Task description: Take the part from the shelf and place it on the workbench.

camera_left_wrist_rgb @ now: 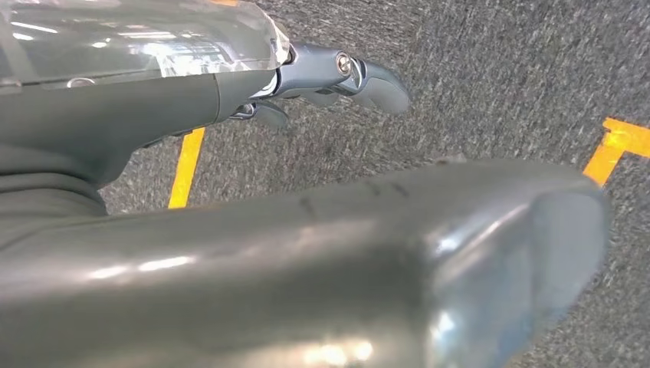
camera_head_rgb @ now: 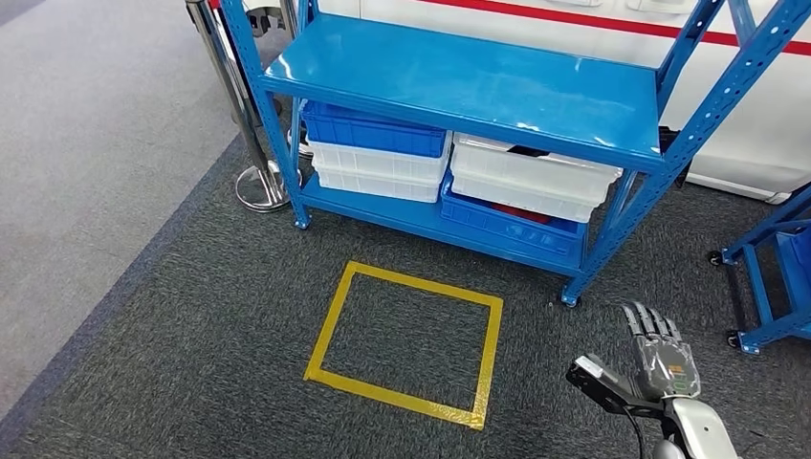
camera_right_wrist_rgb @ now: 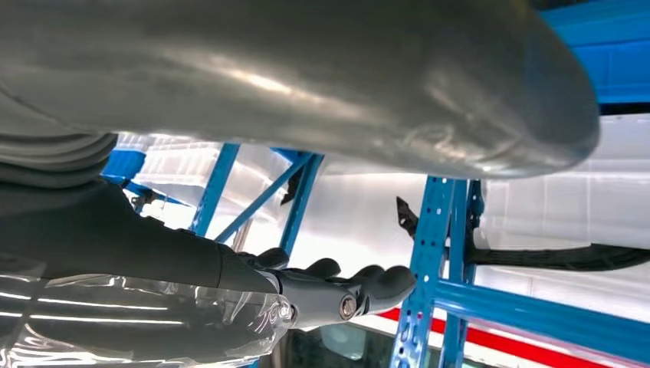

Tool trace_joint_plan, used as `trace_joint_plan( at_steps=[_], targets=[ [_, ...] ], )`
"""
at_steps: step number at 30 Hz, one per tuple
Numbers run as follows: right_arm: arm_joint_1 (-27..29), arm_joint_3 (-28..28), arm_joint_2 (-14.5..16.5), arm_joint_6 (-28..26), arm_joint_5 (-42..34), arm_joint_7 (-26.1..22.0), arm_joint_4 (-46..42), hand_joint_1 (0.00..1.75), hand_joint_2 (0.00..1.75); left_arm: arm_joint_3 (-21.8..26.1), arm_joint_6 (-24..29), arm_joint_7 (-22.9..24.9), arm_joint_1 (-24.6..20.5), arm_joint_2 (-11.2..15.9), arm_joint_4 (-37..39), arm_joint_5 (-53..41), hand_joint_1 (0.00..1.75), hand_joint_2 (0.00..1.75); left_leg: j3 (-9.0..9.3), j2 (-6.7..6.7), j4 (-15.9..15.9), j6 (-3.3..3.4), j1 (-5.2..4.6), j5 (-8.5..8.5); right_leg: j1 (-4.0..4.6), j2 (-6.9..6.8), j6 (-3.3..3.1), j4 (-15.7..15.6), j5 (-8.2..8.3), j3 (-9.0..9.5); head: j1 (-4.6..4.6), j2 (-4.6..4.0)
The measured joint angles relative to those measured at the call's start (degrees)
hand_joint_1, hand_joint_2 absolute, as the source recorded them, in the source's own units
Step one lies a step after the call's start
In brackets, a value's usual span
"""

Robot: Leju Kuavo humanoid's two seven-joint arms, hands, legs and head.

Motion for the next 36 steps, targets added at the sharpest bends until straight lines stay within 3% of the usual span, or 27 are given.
trace_joint_plan(
  at_steps=[1, 3, 7, 8, 10, 12, 14, 15, 16, 19, 20, 21, 23, 24, 25, 26, 27, 29, 30, 31, 32, 34, 35, 36],
  targets=[
    [0.21, -0.09, -0.17, 0.01, -0.03, 0.07, -0.17, 0.0, 0.0, -0.01, 0.0, 0.07, 0.08, -0.01, 0.0, -0.09, 0.0, 0.0, 0.55, -0.01, 0.04, -0.31, 0.05, -0.58, -0.09, -0.07, 0.01, -3.92, 2.41, 1.5, 0.01, 0.0],
    [0.4, -0.24, -0.43, 0.12, -0.06, 0.2, -0.35, 0.0, 0.0, -0.01, 0.07, 0.16, 0.08, -0.03, 0.0, -0.23, 0.0, 0.0, 1.51, 0.06, 0.16, -1.1, 0.08, -1.75, 0.17, -0.26, -0.58, -9.99, 4.4, 3.88, 0.01, 0.0],
    [0.33, -0.39, -0.52, 0.25, 0.01, 0.34, -0.46, 0.0, 0.0, -0.03, 0.14, 0.38, -0.23, -0.05, 0.01, -0.34, 0.0, 0.0, 2.37, 0.24, 1.25, -2.48, 0.13, -2.4, 0.62, 0.03, -2.95, -11.68, 3.02, 5.57, 0.01, 0.0],
    [0.15, -0.45, -0.52, 0.23, 0.08, 0.36, -0.47, 0.0, 0.0, -0.04, 0.15, 0.45, -0.43, -0.07, 0.01, -0.35, 0.0, 0.0, 1.38, 0.25, 3.57, -2.75, 0.2, -1.7, 0.57, 0.08, -3.38, -11.82, 2.47, 6.4, 0.01, 0.0],
    [-0.2, -0.54, -0.47, 0.21, 0.26, 0.43, -0.48, 0.0, 0.0, -0.08, 0.19, 0.66, -0.76, -0.09, 0.01, -0.38, 0.0, 0.0, -3.34, 0.25, 10.98, -3.38, 0.42, -0.99, 0.48, 0.08, -3.93, -12.15, 1.11, 8.38, -0.02, 0.0],
    [-0.4, -0.57, -0.36, 0.25, 0.44, 0.56, -0.46, 0.0, 0.0, -0.1, 0.26, 0.87, -0.68, -0.1, 0.01, -0.39, 0.0, 0.0, -8.99, 0.25, 17.17, -3.83, 0.56, -3.67, 0.48, 0.12, -4.15, -12.26, -0.65, 10.52, -0.03, 0.0],
    [-0.53, -0.57, -0.23, 0.38, 0.69, 0.73, -0.37, 0.0, 0.0, -0.11, 0.34, 1.02, -0.39, -0.09, 0.01, -0.37, 0.0, 0.0, -12.56, 0.25, 17.8, -3.79, 0.57, -7.57, 0.5, 0.34, -4.18, -12.3, -2.61, 13.02, -0.04, 0.0],
    [-0.71, -0.57, -0.12, 0.48, 0.92, 0.8, -0.27, 0.0, 0.0, -0.11, 0.4, 1.09, -0.27, -0.09, 0.01, -0.32, 0.0, 0.0, -13.43, 0.25, 16.03, -3.53, 0.49, -7.97, 0.54, 0.47, -4.16, -12.37, -3.66, 14.43, -0.04, 0.0],
    [-0.92, -0.57, 0.07, 0.6, 1.17, 0.83, -0.12, 0.0, 0.0, -0.12, 0.5, 1.14, -0.13, -0.08, 0.01, -0.25, 0.0, 0.0, -13.86, 0.24, 13.06, -3.04, 0.32, -6.1, 0.61, 0.55, -4.13, -12.51, -4.79, 15.94, -0.04, 0.0],
    [-1.47, -0.54, 0.99, 0.78, 1.73, 0.84, 0.71, 0.0, 0.0, -0.13, 0.86, 1.28, 0.49, 0.04, 0.13, -0.04, 0.0, 0.0, -13.91, -0.12, 4.54, -1.21, -0.66, 7.14, 0.8, 0.96, -3.58, -13.54, -7.8, 19.76, -0.04, 0.0],
    [-1.6, -0.51, 1.24, 0.75, 1.85, 0.84, 0.95, 0.0, 0.0, -0.13, 0.93, 1.32, 0.56, 0.05, 0.17, 0.01, 0.0, 0.0, -13.52, -0.24, 3.5, -0.82, -0.92, 9.2, 0.81, 1.1, -3.27, -14.02, -8.23, 20.84, -0.05, 0.0],
    [-1.87, -0.51, 1.4, 0.7, 1.96, 0.8, 1.08, 0.0, 0.0, -0.14, 0.97, 1.36, 0.47, -0.01, 0.16, 0.04, 0.0, 0.0, -12.73, -0.26, 3.18, -0.53, -1.03, 8.9, 0.85, 1.22, -2.88, -14.11, -7.93, 21.58, -0.07, 0.0],
    [-2.64, -0.55, 1.5, 0.57, 2.09, 0.71, 1.18, 0.0, 0.0, -0.14, 1.01, 1.35, 0.02, -0.1, 0.16, 0.07, 0.0, 0.0, -10.19, -0.23, 1.53, 0.07, -0.86, 7.57, 0.78, 1.03, -2.38, -10.08, -4.98, 20.28, -0.05, 0.0],
    [-3.04, -0.57, 1.51, 0.51, 2.1, 0.64, 1.27, 0.0, 0.0, -0.14, 1.01, 1.35, -0.18, -0.13, 0.16, 0.07, 0.0, 0.0, -8.64, -0.24, 0.64, 0.31, -0.74, 7.0, 0.74, 0.91, -2.21, -6.27, -3.38, 18.0, -0.05, 0.0],
    [-3.26, -0.59, 1.53, 0.48, 2.12, 0.58, 1.44, 0.0, 0.0, -0.14, 1.01, 1.37, -0.29, -0.16, 0.16, 0.07, 0.0, 0.0, -6.99, -0.32, -0.23, 0.44, -0.62, 6.36, 0.67, 0.79, -2.14, -2.29, -2.95, 15.13, -0.04, 0.0],
    [-3.37, -0.6, 1.55, 0.46, 2.15, 0.54, 1.67, 0.0, 0.0, -0.15, 1.01, 1.43, -0.34, -0.21, 0.16, 0.07, 0.0, 0.0, -5.35, -0.4, -0.87, 0.53, -0.62, 5.56, 0.64, 0.69, -2.02, 0.71, -3.99, 12.26, -0.05, 0.0],
    [-3.41, -0.6, 1.57, 0.47, 2.22, 0.48, 1.93, 0.0, 0.0, -0.16, 1.01, 1.52, -0.34, -0.28, 0.16, 0.07, 0.0, 0.0, -3.75, -0.5, -1.35, 0.53, -0.59, 4.74, 0.62, 0.68, -1.84, 2.22, -6.51, 9.74, -0.04, 0.0],
    [-3.65, -0.6, 1.65, 0.62, 2.43, 0.4, 2.49, 0.0, 0.0, -0.2, 0.99, 1.82, -0.3, -0.45, 0.16, 0.09, 0.0, 0.0, -0.46, -0.76, -2.08, 0.42, -0.55, 2.78, 0.56, 0.61, -1.29, 1.69, -12.22, 5.87, -0.04, 0.0],
    [-3.89, -0.6, 1.72, 0.8, 2.49, 0.31, 2.83, 0.0, 0.0, -0.21, 0.99, 2.0, -0.3, -0.5, 0.16, 0.11, 0.0, 0.0, 1.14, -0.87, -2.27, 0.32, -0.55, 1.71, 0.52, 0.55, -1.09, 0.04, -13.43, 4.44, -0.04, 0.0],
    [-4.14, -0.6, 1.8, 1.18, 2.3, 0.09, 3.27, 0.0, 0.0, -0.22, 0.96, 2.18, -0.32, -0.52, 0.16, 0.14, 0.0, 0.0, 2.71, -0.96, -2.38, 0.15, -0.55, 0.51, 0.49, 0.48, -1.07, -2.4, -12.18, 3.22, -0.04, 0.0],
    [-4.3, -0.59, 1.93, 1.77, 1.83, -0.32, 3.85, 0.0, 0.0, -0.24, 0.9, 2.34, -0.21, -0.54, 0.16, 0.18, 0.0, 0.0, 3.92, -1.05, -2.37, -0.04, -0.55, -0.78, 0.47, 0.34, -1.19, -5.54, -7.38, 2.07, -0.03, 0.0],
    [-4.38, -0.56, 2.27, 3.28, 0.27, -1.47, 5.09, 0.0, 0.0, -0.3, 0.78, 2.51, -0.04, -0.54, 0.18, 0.25, 0.0, 0.0, 5.29, -1.29, -1.1, -0.66, -0.65, -3.29, 0.68, 0.08, -2.11, -10.17, 4.15, 0.38, -0.04, 0.0],
    [-4.46, -0.54, 2.48, 3.92, -0.46, -2.02, 5.54, 0.0, 0.0, -0.34, 0.75, 2.57, -0.02, -0.54, 0.18, 0.26, 0.0, 0.0, 5.47, -1.36, -0.47, -0.97, -0.69, -4.25, 0.87, 0.01, -2.73, -10.95, 7.81, -0.07, -0.05, 0.0],
    [-4.76, -0.52, 2.63, 4.33, -0.98, -2.4, 5.75, 0.0, 0.0, -0.37, 0.74, 2.61, -0.17, -0.54, 0.18, 0.27, 0.0, 0.0, 5.41, -1.38, 0.43, -1.27, -0.71, -4.59, 1.08, 0.03, -3.36, -10.77, 8.48, -0.19, -0.08, 0.0]
  ],
)
